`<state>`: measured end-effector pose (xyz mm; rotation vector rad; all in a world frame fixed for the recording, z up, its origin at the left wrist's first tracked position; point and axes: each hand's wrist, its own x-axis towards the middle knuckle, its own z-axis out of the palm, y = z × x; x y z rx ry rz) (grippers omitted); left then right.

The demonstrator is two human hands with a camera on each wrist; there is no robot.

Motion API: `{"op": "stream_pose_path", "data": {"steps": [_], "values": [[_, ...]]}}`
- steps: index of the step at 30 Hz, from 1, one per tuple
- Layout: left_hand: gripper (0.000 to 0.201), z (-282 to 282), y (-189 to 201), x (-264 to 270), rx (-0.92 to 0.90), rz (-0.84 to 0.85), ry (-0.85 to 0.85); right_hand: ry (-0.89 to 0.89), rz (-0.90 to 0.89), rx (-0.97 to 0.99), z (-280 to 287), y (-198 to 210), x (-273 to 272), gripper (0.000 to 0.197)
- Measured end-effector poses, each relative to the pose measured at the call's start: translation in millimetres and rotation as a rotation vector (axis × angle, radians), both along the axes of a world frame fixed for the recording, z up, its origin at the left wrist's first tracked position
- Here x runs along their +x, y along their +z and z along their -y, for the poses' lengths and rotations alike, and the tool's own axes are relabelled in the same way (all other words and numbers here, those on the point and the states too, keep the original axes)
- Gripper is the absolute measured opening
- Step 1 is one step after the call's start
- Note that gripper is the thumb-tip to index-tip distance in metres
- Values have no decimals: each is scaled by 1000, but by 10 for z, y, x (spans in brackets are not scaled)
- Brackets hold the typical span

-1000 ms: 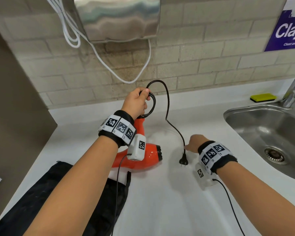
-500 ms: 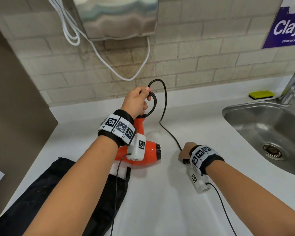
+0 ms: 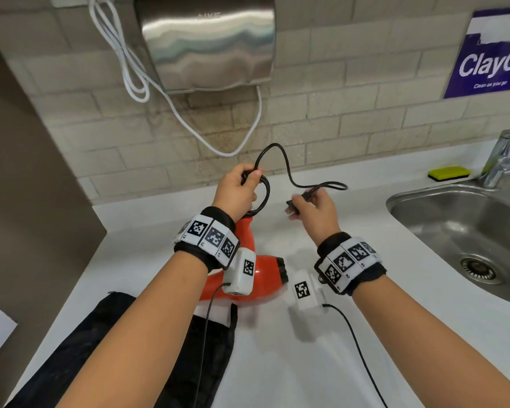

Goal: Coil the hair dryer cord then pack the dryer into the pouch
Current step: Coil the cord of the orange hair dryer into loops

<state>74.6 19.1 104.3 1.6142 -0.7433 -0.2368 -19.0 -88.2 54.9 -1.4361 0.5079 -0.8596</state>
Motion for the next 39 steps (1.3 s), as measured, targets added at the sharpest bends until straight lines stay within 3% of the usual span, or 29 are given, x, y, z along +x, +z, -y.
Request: {"op": "stream_pose_path", "data": {"steps": [2,4,7,17,23,27,32,35,39], "values": [[11,-13,3,25,1,5,0,38,212,34,-132,142,13,23],[15,-13,9,38,12,7,-15,97,254,-36,-205,192,26,28],[24,8,5,66,-6,-29,-24,108,197,-182,-276,186,74,32],[13,-52,-2,169,-45,1,-45,137,164,-376,-322,202,268,41],[22,-28,9,122,-46,-38,-114,-41,208,-305,-343,180,307,41],[24,-25,21,106,-45,-63,-113,-68,198,-295,-393,175,407,40],[12,-91,38,125,-51,-71,-129,-95,134,-443,-386,182,473,35],[9,-99,49,83,-72,-21,-156,-35,111,-425,-364,241,521,43],[12,-111,67,58,-76,-53,-194,87,-23,-419,-352,278,570,30]]}}
